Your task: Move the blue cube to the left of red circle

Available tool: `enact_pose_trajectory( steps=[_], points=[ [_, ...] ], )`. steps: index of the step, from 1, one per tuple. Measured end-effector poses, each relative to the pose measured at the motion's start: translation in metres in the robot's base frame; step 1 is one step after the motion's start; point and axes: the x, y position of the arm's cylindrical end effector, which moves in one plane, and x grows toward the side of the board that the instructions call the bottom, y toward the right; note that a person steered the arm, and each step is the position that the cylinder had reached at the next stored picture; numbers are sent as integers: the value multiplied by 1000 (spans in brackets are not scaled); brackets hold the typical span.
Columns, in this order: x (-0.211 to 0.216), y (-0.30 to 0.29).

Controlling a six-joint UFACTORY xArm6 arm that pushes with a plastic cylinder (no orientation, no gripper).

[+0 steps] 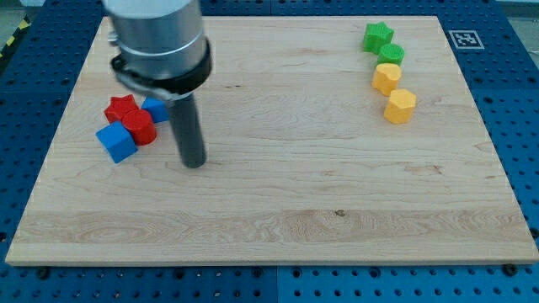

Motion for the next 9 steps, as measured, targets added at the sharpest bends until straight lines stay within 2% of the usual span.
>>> enact_pose_trajectory(
  steps=[1, 2, 7, 9],
  points=[
    [6, -58],
    [6, -72],
    [5, -97],
    [-11, -110]
  ],
)
